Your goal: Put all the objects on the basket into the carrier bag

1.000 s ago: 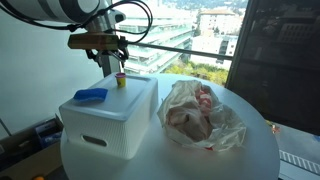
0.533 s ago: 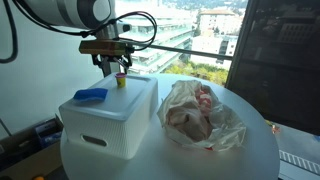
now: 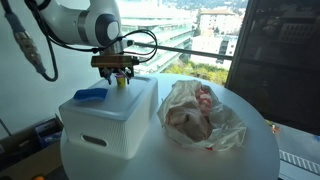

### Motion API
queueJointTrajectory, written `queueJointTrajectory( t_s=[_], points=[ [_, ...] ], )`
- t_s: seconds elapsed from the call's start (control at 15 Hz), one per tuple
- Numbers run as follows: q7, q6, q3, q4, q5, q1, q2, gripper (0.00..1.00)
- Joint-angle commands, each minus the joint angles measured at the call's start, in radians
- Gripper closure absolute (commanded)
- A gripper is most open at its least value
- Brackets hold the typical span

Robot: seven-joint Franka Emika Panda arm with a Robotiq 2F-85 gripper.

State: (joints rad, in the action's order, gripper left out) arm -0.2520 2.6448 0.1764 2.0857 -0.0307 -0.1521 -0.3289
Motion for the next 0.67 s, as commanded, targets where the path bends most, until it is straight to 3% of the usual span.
queueJointTrajectory(
  t_s=[0.0, 0.33, 0.6],
  points=[
    [0.002, 0.033, -0.023, -0.037, -0.113, -0.018, -0.026, 0.42],
    [0.059, -0.007, -0.062, 0.009, -0.212, -0.020, 0.076, 0.79],
    [0.213, -0.035, -0.160, 0.084, -0.348, 0.002, 0.248, 0.79]
  ],
)
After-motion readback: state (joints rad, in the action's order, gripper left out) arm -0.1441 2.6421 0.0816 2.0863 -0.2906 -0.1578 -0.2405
